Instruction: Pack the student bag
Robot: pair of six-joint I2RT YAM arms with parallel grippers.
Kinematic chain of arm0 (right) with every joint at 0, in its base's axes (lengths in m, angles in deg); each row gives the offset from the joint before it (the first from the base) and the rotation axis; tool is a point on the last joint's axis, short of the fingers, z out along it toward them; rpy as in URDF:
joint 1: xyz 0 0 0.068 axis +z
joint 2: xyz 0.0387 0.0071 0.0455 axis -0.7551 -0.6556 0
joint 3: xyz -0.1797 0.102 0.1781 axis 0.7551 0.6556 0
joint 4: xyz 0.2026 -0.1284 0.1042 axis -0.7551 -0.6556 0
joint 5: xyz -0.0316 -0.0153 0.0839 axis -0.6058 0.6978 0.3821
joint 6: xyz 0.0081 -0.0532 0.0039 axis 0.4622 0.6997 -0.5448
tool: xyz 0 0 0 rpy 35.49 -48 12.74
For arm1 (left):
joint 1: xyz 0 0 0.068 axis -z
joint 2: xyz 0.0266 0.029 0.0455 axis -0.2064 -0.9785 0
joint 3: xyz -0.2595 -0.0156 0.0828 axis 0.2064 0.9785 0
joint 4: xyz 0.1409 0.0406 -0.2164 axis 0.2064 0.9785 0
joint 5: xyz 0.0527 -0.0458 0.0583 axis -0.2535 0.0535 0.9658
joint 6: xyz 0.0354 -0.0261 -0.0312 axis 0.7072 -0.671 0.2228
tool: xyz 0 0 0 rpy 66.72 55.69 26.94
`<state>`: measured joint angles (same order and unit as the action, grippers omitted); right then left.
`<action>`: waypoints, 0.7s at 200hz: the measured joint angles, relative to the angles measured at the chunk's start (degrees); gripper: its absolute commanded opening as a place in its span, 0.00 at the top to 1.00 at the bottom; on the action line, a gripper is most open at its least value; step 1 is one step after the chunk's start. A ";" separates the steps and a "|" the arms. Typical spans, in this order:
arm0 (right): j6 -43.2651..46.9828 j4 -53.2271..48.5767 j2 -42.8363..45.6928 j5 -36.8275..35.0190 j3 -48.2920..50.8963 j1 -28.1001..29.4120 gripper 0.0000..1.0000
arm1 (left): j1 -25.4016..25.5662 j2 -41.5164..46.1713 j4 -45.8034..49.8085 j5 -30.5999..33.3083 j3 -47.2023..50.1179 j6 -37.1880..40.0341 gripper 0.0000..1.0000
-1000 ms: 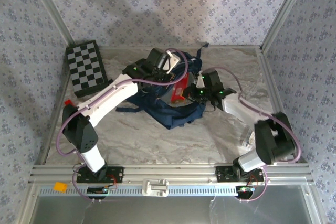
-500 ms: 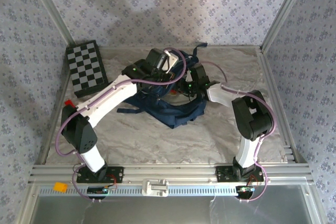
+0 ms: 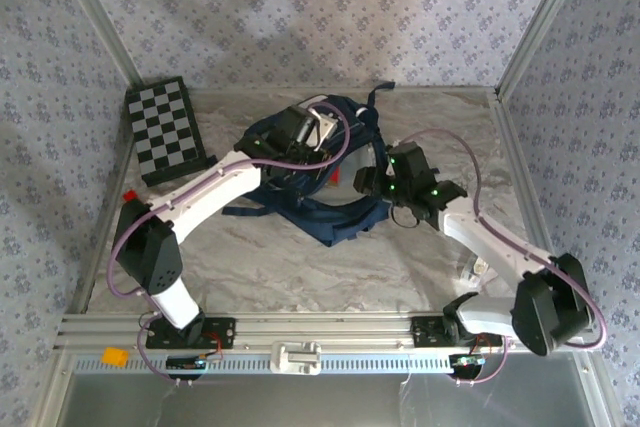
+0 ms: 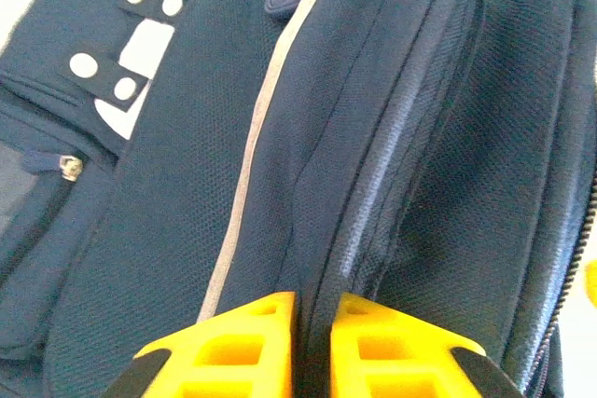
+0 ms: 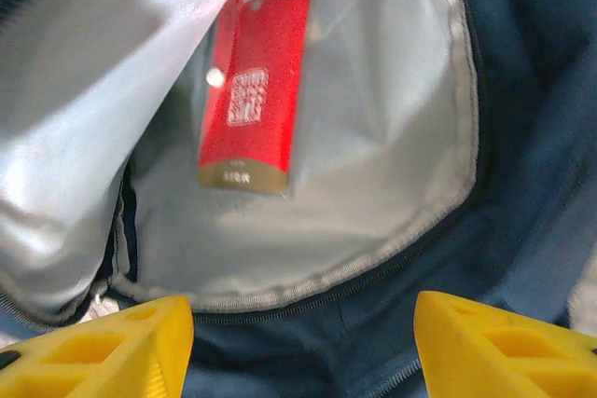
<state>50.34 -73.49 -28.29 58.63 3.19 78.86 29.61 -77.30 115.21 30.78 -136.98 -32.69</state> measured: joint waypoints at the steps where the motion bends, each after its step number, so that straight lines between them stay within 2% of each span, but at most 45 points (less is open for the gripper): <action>1: 0.00 -0.24 0.24 -0.13 0.13 0.11 0.35 | 0.00 0.02 0.00 -0.09 0.11 -0.15 0.77; 20: -0.63 -3.61 2.43 -1.42 0.85 2.01 0.35 | 0.00 1.14 -0.96 -3.06 2.99 -4.04 0.57; 50: -1.53 -8.24 2.82 -3.17 0.85 5.16 0.35 | -0.07 7.98 -5.57 -6.99 11.08 -11.15 0.42; 73: -2.32 -10.12 2.75 -3.80 0.85 7.23 0.35 | -1.01 14.49 -7.28 -7.32 16.61 -16.55 0.40; 95: -3.15 -11.28 1.99 -4.55 0.76 9.77 0.35 | -4.37 18.58 -10.69 -6.95 22.84 -23.08 0.39; 120: -4.35 -11.65 0.61 -5.05 0.74 12.39 0.35 | -9.29 19.02 -13.27 -6.86 29.68 -30.38 0.37; 140: -5.05 -11.58 -0.42 -5.33 0.74 13.25 0.35 | -10.97 17.42 -14.36 -6.93 32.28 -35.32 0.37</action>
<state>45.29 -85.07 -28.70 53.30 3.94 92.10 18.64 -59.88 100.85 23.86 -104.70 -68.01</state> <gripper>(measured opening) 0.654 0.631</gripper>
